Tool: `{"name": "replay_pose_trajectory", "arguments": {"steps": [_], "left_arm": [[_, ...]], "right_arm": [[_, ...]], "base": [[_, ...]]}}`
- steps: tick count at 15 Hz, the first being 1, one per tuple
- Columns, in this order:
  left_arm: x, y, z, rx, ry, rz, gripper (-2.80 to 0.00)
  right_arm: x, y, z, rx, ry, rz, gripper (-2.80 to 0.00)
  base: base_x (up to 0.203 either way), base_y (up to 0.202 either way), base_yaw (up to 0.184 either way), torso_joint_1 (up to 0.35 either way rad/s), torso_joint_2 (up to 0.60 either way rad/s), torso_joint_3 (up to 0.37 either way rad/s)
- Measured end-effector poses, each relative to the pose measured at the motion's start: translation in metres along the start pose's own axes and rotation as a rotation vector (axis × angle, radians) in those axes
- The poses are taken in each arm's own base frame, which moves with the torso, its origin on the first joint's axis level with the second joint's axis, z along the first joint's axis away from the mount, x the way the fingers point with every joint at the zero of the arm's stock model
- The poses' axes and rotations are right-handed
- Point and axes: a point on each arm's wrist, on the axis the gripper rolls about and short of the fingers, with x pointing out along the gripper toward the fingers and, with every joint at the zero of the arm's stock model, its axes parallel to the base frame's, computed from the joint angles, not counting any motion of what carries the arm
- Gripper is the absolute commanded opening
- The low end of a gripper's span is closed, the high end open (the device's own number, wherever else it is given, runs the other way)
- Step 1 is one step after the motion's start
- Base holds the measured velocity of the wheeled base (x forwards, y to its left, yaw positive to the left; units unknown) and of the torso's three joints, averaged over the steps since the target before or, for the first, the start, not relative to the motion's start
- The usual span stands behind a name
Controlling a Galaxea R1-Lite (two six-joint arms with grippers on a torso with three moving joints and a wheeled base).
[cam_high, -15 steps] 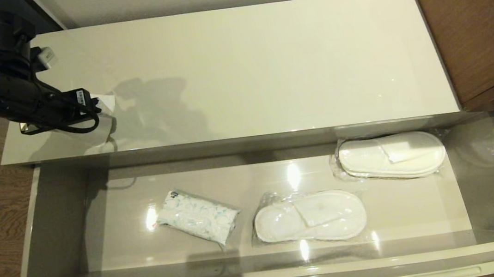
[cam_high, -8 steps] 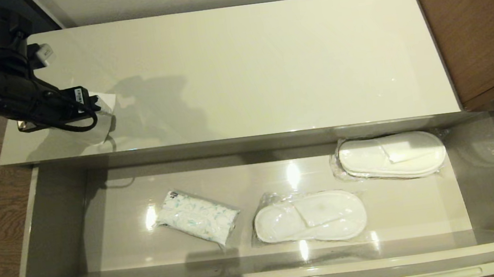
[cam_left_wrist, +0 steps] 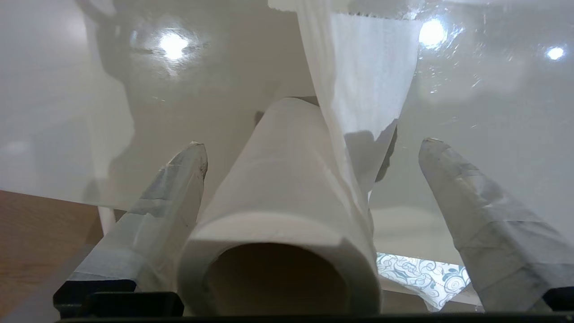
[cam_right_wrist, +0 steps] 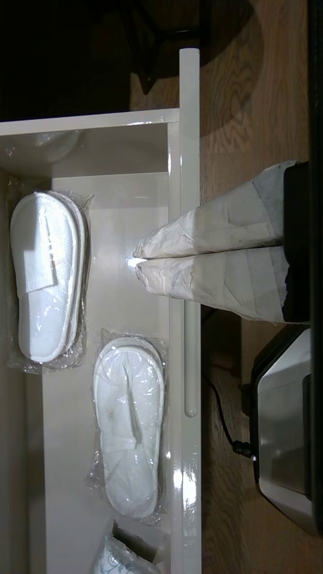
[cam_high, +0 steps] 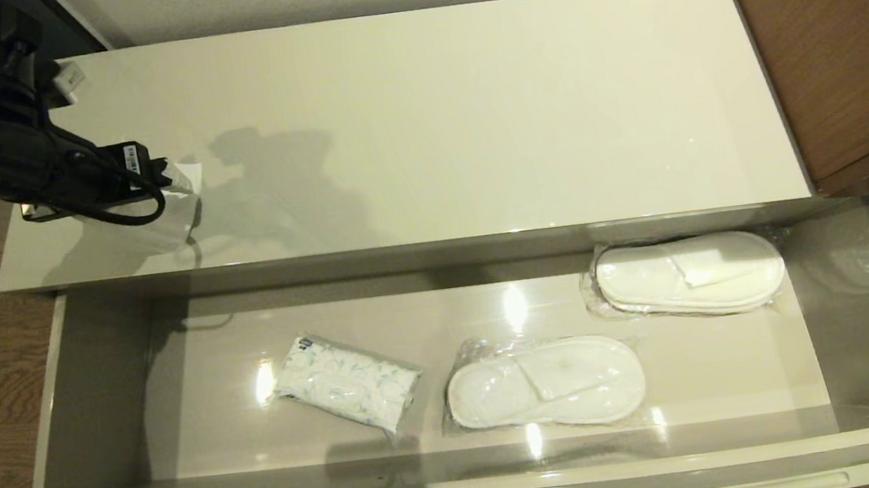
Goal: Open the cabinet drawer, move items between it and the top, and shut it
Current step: Place the roll paper on the table, then close the drawer
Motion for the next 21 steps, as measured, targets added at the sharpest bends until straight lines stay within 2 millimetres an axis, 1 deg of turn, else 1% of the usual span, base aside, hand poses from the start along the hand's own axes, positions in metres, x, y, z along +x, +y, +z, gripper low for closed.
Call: {"name": "replay_pose_trajectory", "arguments": {"steps": [10,13,16,18,21], "left_arm": [[-0.031,0.005,0.009,0.051,-0.089,0.062,0.0],[-0.047,0.007,0.013,0.114,-0.134,0.077,0.0],[-0.058,0.007,0.014,0.154,-0.157,0.07,0.0],[-0.065,0.001,0.014,0.225,-0.17,0.05,0.0],[-0.074,-0.003,0.015,0.284,-0.189,0.037,0.0]], "right_arm": [[0.0,0.0,0.0,0.0,0.0,0.0,-2.8],[0.0,0.0,0.0,0.0,0.0,0.0,-2.8],[0.0,0.0,0.0,0.0,0.0,0.0,-2.8],[0.0,0.0,0.0,0.0,0.0,-0.001,-2.8],[0.0,0.0,0.0,0.0,0.0,0.0,-2.8]], "base": [[0.0,0.0,0.0,0.0,0.0,0.0],[0.0,0.0,0.0,0.0,0.0,0.0],[0.0,0.0,0.0,0.0,0.0,0.0],[0.0,0.0,0.0,0.0,0.0,0.0],[0.0,0.0,0.0,0.0,0.0,0.0]]}}
